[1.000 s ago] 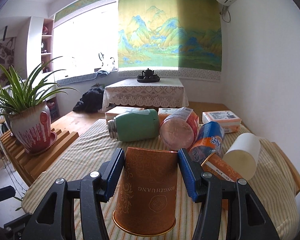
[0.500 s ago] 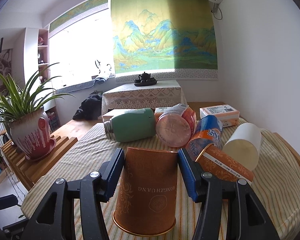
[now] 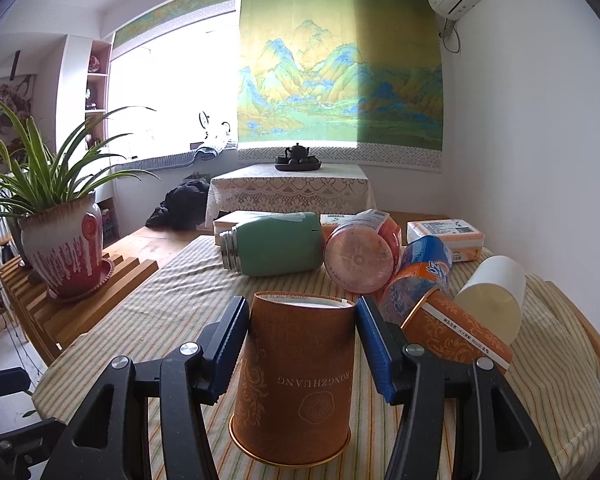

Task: Flip cup upside down
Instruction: 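Lift the orange cup with the right gripper and carry it across the table, then lower the orange cup rim-down onto the table and open the right gripper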

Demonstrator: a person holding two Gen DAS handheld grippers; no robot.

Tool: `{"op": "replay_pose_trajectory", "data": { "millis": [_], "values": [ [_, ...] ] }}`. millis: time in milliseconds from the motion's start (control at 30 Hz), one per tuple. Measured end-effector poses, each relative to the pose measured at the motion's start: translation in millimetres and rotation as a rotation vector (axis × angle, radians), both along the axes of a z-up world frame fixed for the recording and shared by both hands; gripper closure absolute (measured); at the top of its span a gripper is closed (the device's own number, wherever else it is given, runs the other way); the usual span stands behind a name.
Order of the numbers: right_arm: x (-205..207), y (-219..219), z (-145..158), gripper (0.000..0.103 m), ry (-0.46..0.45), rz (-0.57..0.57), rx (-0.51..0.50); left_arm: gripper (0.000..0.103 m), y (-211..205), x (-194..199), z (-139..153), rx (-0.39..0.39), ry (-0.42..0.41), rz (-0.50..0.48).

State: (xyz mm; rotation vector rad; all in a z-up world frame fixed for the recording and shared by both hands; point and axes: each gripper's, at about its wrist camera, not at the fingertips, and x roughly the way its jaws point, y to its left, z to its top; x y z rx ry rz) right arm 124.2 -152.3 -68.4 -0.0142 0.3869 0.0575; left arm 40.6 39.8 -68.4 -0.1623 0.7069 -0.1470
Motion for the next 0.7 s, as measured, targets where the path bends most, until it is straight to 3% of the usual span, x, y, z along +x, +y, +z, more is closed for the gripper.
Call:
{"op": "replay_pose_trajectory", "data": {
  "millis": [633,700],
  "values": [
    [-22.0,-5.0,-6.8,0.050,0.090,0.045,0.052,0.012,-5.3,-8.7,6.9,0.014,-0.020,-0.004],
    [-23.4,-4.8,-6.8,0.042,0.099,0.058,0.056,0.012,-4.7,-10.1,7.9,0.014,-0.023,-0.004]
  ]
}}
